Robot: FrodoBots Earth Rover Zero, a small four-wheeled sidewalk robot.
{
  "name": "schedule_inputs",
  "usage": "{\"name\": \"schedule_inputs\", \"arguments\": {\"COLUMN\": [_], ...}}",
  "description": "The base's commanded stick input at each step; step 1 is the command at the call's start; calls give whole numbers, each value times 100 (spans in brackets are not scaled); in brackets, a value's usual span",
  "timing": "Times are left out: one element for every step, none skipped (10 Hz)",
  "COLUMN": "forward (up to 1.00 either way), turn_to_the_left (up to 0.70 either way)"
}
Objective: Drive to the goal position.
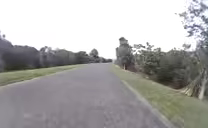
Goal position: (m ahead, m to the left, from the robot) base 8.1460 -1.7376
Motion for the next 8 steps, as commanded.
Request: {"name": "schedule_inputs", "arguments": {"forward": [85,85,85,85,85,85,85,85], "turn_to_the_left": [0,0,0,-12,-27,-27,-22,-1]}}
